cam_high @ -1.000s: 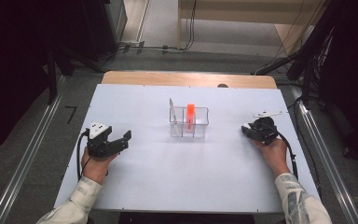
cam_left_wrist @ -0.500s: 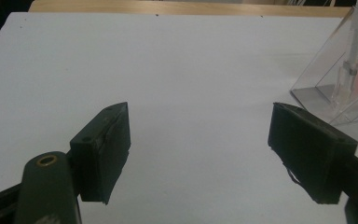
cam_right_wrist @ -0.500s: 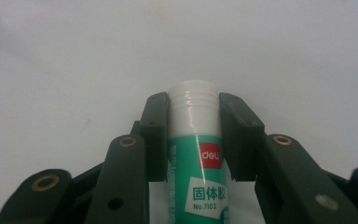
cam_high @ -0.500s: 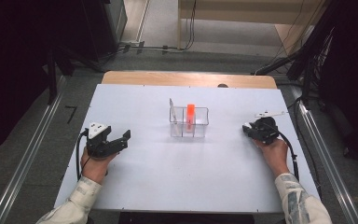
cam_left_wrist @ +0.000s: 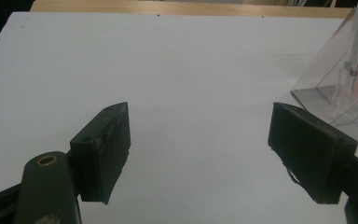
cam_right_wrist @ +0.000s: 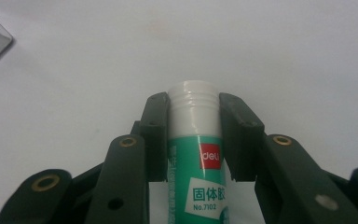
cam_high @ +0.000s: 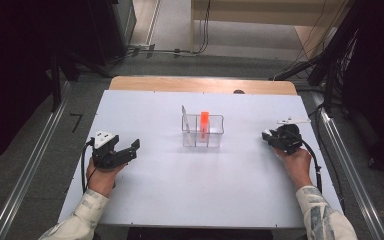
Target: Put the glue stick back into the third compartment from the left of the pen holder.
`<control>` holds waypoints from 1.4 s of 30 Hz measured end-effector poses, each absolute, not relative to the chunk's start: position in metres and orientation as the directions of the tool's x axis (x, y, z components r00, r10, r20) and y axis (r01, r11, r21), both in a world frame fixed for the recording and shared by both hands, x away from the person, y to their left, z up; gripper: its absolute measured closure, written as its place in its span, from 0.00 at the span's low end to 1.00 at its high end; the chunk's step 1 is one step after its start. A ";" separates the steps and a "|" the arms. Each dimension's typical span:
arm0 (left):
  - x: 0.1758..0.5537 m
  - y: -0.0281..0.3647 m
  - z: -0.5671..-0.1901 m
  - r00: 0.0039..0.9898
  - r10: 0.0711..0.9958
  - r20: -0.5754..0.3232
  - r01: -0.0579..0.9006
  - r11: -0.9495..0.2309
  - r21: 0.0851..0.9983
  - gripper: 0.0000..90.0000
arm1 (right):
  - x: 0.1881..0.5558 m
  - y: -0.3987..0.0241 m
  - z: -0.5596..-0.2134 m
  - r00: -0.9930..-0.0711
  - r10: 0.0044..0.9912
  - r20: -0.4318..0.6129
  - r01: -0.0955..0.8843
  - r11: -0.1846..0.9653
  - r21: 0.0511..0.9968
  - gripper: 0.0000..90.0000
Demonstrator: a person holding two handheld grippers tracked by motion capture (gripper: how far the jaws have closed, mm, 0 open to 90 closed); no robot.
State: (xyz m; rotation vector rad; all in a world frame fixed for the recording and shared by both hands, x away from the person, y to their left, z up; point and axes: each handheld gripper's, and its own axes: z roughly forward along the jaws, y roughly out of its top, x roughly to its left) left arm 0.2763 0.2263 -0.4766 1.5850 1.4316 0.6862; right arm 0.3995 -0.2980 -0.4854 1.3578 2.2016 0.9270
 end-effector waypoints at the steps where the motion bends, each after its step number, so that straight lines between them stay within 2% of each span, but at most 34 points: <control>1: 0.276 0.226 -0.477 0.187 0.971 -0.147 0.492 0.037 0.870 0.24 | 0.399 -0.298 -0.484 -0.454 0.891 0.014 0.630 0.310 0.712 0.70; 15: 0.277 0.226 -0.477 0.182 0.972 -0.148 0.490 0.041 0.871 0.24 | 0.389 -0.296 -0.468 -0.467 0.883 0.042 0.604 0.283 0.745 0.70; 42: 0.277 0.227 -0.477 0.183 0.973 -0.143 0.492 0.035 0.870 0.24 | 0.379 -0.273 -0.449 -0.519 0.853 0.044 0.559 0.301 0.772 0.70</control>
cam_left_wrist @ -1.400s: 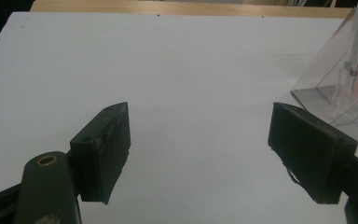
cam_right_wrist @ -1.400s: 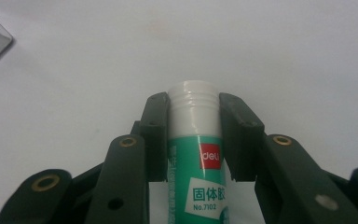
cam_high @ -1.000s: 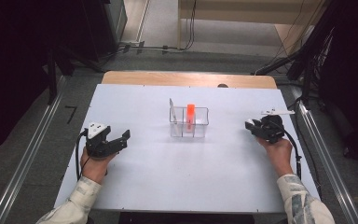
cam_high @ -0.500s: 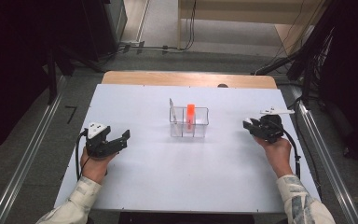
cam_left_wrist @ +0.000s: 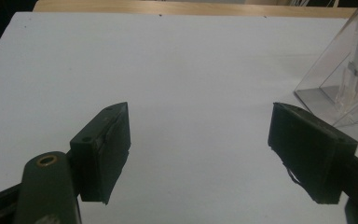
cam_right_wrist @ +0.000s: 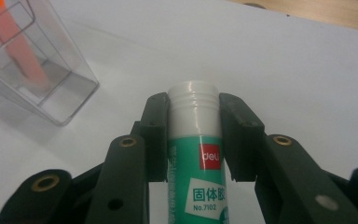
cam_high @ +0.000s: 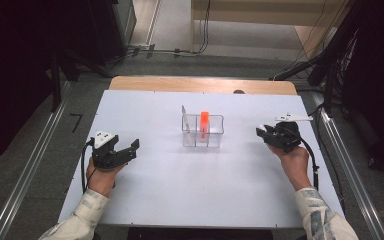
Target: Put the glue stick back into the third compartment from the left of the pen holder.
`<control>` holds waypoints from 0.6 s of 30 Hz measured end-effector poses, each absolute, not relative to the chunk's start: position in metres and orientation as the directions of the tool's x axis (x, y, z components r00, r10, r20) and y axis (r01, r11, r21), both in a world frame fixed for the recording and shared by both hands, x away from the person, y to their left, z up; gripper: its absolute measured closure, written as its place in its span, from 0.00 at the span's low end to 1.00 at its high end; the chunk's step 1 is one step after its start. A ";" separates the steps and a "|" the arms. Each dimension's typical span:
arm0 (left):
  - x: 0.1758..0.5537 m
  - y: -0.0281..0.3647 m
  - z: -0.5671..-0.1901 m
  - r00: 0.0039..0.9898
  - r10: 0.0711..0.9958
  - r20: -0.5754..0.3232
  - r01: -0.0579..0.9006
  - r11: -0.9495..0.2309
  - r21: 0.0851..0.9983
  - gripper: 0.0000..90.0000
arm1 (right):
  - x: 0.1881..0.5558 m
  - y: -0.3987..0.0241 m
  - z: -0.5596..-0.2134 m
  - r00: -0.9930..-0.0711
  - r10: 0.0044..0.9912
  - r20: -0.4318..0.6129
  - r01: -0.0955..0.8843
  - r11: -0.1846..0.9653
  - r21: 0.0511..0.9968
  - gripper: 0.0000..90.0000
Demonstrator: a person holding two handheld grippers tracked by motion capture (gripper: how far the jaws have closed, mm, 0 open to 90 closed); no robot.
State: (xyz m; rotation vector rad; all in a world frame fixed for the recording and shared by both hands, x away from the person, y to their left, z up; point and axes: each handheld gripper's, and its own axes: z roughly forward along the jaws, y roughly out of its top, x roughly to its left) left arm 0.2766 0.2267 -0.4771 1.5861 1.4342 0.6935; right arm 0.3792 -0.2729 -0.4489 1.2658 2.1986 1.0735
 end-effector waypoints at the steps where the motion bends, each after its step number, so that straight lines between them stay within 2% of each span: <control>1: 0.277 0.227 -0.477 0.184 0.972 -0.144 0.491 0.036 0.870 0.24 | 0.379 -0.271 -0.448 -0.522 0.852 0.043 0.556 0.301 0.775 0.70; 18: 0.277 0.227 -0.477 0.182 0.973 -0.142 0.492 0.034 0.870 0.24 | 0.377 -0.253 -0.440 -0.550 0.834 0.050 0.535 0.306 0.787 0.70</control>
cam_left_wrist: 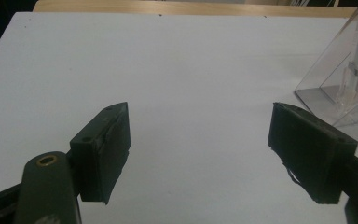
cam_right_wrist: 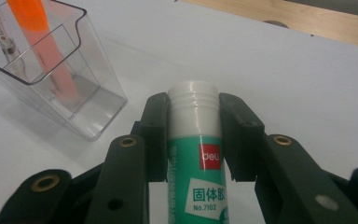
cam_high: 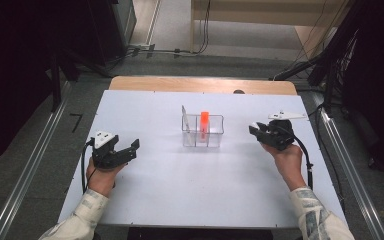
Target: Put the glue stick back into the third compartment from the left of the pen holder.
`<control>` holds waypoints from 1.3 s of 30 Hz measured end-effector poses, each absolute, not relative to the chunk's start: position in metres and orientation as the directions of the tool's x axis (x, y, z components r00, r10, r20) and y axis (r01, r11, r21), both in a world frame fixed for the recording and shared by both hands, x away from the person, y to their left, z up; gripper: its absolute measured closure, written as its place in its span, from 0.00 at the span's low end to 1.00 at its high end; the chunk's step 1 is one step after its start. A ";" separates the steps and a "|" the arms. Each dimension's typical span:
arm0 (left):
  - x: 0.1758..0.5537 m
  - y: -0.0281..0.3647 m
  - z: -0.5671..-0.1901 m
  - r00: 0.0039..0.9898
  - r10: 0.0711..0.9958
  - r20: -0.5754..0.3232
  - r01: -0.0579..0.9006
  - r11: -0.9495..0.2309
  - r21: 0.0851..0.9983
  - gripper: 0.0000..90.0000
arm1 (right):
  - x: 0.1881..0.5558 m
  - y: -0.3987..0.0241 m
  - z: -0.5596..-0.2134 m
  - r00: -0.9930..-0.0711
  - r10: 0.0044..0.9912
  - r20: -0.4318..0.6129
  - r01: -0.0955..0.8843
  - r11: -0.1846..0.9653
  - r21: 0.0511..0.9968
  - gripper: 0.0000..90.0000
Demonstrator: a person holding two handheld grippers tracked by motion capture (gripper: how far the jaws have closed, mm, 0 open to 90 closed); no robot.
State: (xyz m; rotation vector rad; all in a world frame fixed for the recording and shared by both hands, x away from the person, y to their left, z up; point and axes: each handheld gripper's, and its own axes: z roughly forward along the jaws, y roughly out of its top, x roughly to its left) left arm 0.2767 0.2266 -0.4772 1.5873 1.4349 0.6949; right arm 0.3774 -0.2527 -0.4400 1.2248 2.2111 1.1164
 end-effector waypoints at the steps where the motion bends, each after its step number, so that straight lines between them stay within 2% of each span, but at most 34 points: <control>1: 0.277 0.227 -0.477 0.182 0.973 -0.142 0.492 0.034 0.870 0.24 | 0.377 -0.252 -0.440 -0.551 0.833 0.051 0.534 0.305 0.788 0.70; 39: 0.277 0.227 -0.477 0.182 0.972 -0.149 0.492 0.041 0.870 0.24 | 0.385 -0.206 -0.429 -0.599 0.798 0.060 0.496 0.311 0.811 0.70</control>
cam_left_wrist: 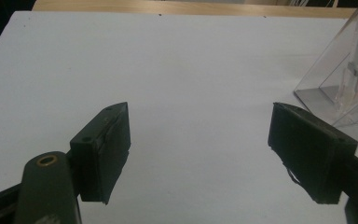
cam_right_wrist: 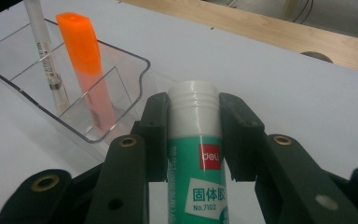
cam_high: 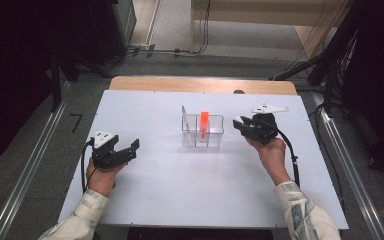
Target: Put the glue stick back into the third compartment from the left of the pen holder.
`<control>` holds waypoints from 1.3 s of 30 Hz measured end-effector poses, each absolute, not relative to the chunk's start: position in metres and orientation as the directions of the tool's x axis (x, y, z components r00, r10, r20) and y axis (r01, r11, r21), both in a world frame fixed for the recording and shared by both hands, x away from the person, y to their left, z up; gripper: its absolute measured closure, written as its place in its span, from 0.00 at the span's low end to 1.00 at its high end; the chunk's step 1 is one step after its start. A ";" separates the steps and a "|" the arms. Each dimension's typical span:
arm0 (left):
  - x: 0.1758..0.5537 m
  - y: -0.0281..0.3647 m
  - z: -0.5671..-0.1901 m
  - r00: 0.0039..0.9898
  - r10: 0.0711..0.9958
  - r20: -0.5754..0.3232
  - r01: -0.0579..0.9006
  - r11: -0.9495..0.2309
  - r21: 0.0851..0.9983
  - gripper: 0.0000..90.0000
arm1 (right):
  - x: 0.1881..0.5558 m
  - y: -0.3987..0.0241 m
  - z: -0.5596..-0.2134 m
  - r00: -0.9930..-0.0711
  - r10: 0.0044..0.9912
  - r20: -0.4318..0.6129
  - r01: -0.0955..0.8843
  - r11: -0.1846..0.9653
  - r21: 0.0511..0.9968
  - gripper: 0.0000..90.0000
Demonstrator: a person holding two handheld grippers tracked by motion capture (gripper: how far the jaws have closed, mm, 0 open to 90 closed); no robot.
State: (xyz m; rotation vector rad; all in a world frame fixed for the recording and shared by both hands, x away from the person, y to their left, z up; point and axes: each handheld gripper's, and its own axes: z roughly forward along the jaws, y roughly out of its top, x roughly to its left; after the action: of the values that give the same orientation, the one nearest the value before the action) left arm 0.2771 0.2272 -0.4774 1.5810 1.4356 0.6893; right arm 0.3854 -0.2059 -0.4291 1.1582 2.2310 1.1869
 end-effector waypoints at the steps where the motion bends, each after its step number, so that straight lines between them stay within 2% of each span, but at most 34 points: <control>1: 0.277 0.227 -0.477 0.182 0.972 -0.149 0.492 0.042 0.870 0.24 | 0.386 -0.205 -0.429 -0.601 0.797 0.061 0.495 0.311 0.812 0.70; 39: 0.277 0.229 -0.477 0.181 0.971 -0.155 0.489 0.048 0.871 0.24 | 0.391 -0.168 -0.415 -0.625 0.777 0.078 0.473 0.298 0.829 0.70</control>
State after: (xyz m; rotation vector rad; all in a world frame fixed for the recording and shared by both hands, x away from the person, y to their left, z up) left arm 0.2765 0.2291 -0.4768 1.5728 1.4358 0.6869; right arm 0.3913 -0.1680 -0.4150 1.1263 2.2324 1.2480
